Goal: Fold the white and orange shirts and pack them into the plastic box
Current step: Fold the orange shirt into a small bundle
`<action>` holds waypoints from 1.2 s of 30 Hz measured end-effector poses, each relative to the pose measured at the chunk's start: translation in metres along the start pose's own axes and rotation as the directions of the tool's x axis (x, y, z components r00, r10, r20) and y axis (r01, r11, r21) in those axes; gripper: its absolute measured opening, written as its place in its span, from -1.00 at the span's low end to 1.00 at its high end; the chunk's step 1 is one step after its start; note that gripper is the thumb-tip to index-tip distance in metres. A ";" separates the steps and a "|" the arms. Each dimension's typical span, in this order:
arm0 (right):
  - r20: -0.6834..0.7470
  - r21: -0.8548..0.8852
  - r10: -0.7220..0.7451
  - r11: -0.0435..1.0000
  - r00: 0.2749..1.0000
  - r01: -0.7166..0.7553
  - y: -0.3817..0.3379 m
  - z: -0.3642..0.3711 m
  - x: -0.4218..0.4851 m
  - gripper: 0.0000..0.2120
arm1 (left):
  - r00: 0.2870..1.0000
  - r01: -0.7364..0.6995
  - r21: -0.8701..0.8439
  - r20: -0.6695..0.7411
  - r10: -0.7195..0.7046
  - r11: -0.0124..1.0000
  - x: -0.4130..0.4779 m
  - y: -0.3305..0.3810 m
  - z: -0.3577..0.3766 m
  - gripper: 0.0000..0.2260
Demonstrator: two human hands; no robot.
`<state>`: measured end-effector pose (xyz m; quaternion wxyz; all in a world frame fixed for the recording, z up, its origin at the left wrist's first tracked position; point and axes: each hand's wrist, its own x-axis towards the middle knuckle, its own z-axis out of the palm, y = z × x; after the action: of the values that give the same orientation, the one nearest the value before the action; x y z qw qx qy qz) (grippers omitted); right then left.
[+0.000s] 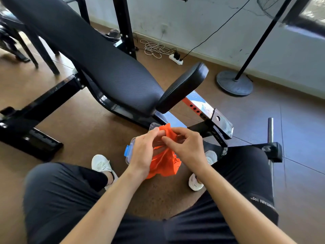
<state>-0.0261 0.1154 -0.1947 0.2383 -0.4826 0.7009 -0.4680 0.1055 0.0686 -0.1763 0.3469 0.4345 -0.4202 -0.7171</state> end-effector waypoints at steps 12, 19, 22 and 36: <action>0.169 0.058 0.029 0.998 0.985 -0.040 0.017 -0.030 0.000 -0.88 | 0.974 -0.226 0.323 0.072 0.214 0.919 0.004 -0.019 -0.036 -0.80; 0.413 0.357 -0.052 0.928 0.909 -0.109 0.000 -0.068 0.012 -0.94 | 0.946 -0.276 0.630 0.312 0.089 0.725 0.048 -0.034 -0.058 -0.38; 0.436 0.386 -0.068 0.915 0.898 -0.118 -0.004 -0.080 0.017 -0.94 | 0.910 -0.275 0.586 0.415 0.009 0.762 0.056 -0.032 -0.048 -0.34; 0.159 0.171 -0.056 0.985 0.986 0.029 -0.010 -0.106 0.045 -0.78 | 0.871 -0.429 0.171 0.336 0.357 0.887 0.075 0.046 -0.003 -0.95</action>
<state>-0.1232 0.1193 -0.1331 0.3246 -0.5124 0.6267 -0.4893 0.0862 -0.0157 -0.1603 0.3645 0.2657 -0.6309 -0.6313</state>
